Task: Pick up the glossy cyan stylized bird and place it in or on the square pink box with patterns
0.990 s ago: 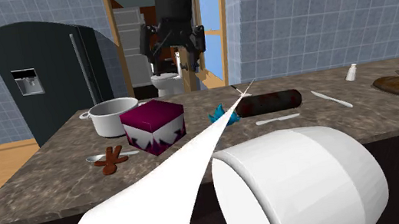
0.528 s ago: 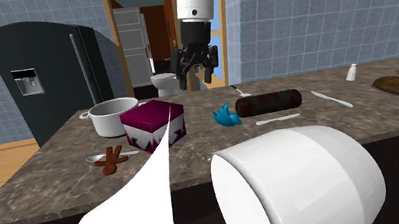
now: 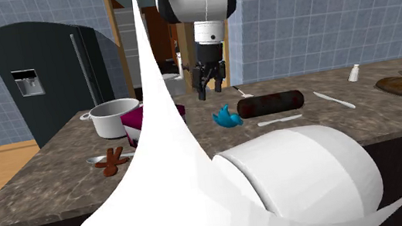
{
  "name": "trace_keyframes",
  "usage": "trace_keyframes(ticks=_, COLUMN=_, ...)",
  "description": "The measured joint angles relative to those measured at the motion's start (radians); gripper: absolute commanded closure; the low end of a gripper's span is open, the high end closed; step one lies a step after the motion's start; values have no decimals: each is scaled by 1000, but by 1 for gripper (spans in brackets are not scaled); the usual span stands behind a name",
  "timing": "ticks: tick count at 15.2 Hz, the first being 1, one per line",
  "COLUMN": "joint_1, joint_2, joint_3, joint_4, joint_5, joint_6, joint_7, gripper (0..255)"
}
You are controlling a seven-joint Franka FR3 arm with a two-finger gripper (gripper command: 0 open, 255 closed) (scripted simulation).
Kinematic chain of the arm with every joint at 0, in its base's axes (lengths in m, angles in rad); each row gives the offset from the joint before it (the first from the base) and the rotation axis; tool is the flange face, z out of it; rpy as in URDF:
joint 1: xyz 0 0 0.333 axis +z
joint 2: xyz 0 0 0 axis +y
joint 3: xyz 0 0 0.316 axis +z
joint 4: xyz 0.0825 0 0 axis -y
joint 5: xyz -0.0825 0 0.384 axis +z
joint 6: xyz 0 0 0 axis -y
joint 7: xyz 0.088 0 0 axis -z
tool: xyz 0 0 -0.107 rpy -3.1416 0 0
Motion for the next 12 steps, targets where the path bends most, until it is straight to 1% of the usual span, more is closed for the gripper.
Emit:
trace_keyframes(ticks=3, joint_1=12, joint_2=136, joint_3=-31, joint_4=79, joint_5=55, joint_6=44, joint_7=-123, gripper=0)
trace_keyframes(ticks=6, joint_1=6, joint_2=262, joint_3=-45, joint_4=149, joint_5=114, joint_6=83, joint_7=-244, gripper=0)
trace_keyframes(ticks=9, joint_1=-20, joint_2=396, joint_3=-42, joint_4=245, joint_5=179, joint_6=102, joint_7=-366, gripper=0)
trace_keyframes(ticks=12, joint_1=-53, joint_2=529, joint_3=-18, joint_4=365, joint_5=235, joint_6=101, joint_7=-463, gripper=0)
